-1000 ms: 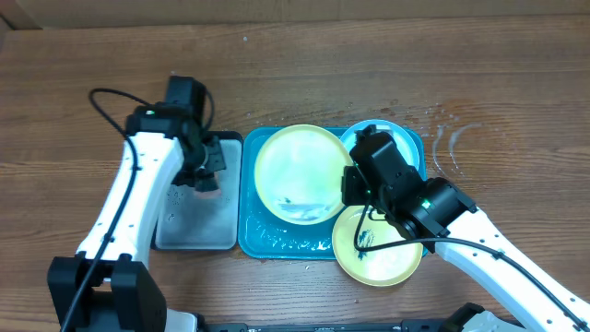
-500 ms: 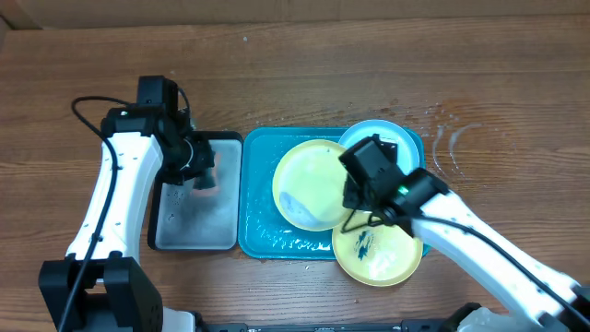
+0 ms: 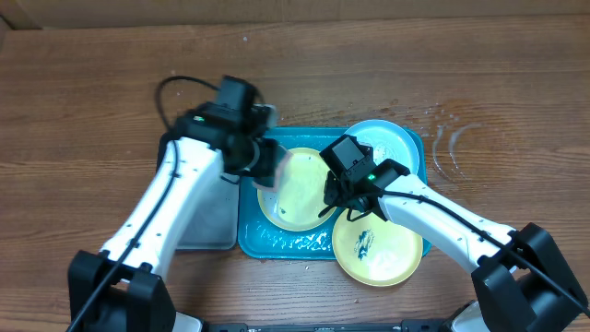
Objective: Clean dirty plates on tray and stack at the side
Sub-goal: 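Scrub the yellow plate again with the sponge in the left gripper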
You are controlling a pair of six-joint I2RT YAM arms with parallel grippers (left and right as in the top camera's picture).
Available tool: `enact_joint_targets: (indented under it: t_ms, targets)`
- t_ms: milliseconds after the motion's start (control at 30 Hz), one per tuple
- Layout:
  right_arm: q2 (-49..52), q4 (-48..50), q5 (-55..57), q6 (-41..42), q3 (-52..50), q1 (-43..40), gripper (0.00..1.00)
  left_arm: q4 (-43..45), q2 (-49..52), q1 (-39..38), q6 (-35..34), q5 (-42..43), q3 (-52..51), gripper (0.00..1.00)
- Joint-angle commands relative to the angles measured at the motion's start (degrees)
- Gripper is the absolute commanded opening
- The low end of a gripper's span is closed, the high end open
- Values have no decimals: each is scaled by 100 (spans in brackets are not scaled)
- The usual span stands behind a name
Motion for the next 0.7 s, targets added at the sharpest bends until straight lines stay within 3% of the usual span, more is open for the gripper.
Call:
enact_joint_targets:
  t_ms: [0, 200, 667]
  targets:
    - [13, 70, -59, -17, 20, -9, 4, 125, 361, -374, -157, -422, -61, 4]
    - [13, 74, -199, -168, 20, -9, 4, 680, 1005, -522, -822, -656, -273, 5]
    - [13, 186, -223, -166, 20, -9, 4, 1910, 1178, -588, -955, -1163, -1740, 5]
